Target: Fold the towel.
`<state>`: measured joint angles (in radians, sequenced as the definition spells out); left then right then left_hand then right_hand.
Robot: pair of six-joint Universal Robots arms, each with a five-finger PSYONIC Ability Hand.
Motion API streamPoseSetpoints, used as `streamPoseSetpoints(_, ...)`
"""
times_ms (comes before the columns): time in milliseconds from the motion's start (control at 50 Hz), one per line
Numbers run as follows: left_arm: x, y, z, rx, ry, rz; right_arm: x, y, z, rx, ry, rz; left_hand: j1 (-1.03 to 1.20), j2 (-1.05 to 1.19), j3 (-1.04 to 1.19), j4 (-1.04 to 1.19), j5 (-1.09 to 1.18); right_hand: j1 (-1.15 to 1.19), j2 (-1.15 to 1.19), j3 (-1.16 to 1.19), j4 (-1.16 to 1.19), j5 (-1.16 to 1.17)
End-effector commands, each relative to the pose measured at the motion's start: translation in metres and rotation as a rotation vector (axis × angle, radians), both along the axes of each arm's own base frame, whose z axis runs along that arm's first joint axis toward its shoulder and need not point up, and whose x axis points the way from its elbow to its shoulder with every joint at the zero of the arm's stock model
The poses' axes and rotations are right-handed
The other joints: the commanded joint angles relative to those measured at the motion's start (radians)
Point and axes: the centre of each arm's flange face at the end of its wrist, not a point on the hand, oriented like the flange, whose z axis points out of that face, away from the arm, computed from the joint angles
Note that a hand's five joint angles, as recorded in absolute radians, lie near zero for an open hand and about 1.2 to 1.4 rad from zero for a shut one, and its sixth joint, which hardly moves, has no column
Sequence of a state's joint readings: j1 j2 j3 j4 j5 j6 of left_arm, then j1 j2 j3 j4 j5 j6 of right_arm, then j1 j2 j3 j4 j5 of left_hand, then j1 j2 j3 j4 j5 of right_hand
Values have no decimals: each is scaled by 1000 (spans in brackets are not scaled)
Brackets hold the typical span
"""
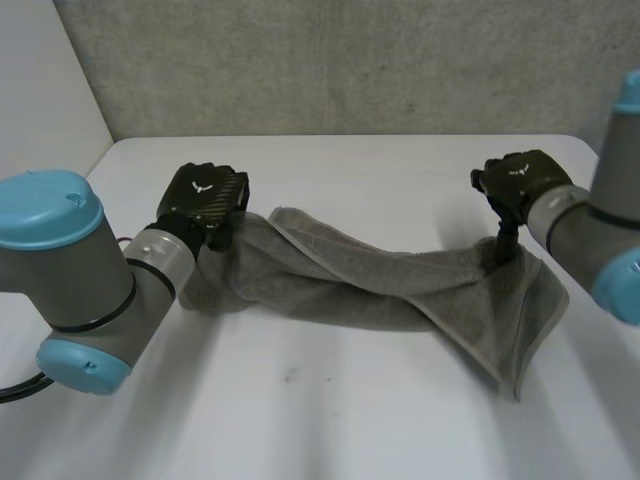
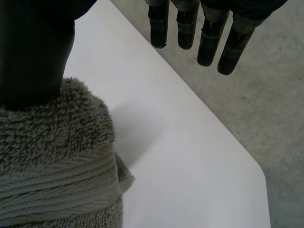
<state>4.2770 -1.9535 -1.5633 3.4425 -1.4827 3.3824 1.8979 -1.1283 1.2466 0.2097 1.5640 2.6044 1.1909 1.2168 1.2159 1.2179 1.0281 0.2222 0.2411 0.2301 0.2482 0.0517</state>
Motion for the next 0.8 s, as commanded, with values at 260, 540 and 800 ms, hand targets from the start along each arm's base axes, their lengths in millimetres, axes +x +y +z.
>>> streamPoseSetpoints(260,-1,-3,-7,5,-2,0,-36,56,-1,-147,28,4,205,179,180,178,194,124,105,116,98,120)
streamPoseSetpoints(540,-3,-4,-5,-1,0,-1,-53,12,-2,-219,-23,-96,205,179,180,178,194,-48,-67,-56,-74,-52)
streamPoseSetpoints(800,-7,-15,-5,-13,9,5,-51,42,-3,-51,-141,-35,205,179,180,178,194,-48,-67,-56,-74,-52)
